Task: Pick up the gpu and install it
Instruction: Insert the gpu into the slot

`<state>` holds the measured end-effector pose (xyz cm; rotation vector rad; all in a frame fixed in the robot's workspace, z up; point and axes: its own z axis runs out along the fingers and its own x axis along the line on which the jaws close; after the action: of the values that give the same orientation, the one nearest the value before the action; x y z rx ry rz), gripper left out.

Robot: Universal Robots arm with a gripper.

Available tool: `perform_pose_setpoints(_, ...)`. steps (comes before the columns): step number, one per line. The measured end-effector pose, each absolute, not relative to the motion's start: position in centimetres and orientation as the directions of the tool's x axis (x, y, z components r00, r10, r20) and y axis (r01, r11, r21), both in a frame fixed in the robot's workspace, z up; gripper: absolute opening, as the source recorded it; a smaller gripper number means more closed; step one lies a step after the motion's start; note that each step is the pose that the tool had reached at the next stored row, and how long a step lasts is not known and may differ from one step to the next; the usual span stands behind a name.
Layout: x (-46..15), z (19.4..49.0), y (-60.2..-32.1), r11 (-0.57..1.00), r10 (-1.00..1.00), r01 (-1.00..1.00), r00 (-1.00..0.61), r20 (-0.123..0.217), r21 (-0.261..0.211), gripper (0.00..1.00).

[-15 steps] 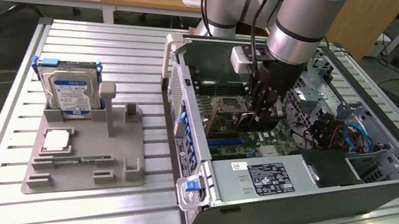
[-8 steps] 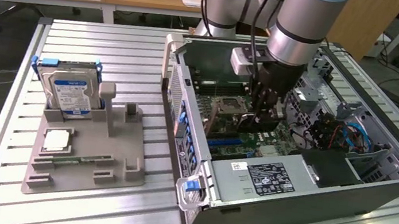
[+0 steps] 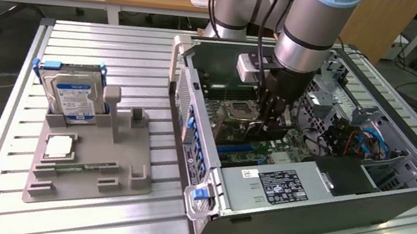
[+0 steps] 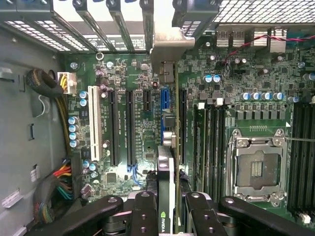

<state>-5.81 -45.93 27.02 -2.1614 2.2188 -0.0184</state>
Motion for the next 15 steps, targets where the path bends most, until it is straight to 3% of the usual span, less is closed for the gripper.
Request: perform_pose_setpoints(15, -6.75, 26.58, -46.17, 0.027, -0.999, -0.999, -0.026, -0.023, -0.039, 0.27)
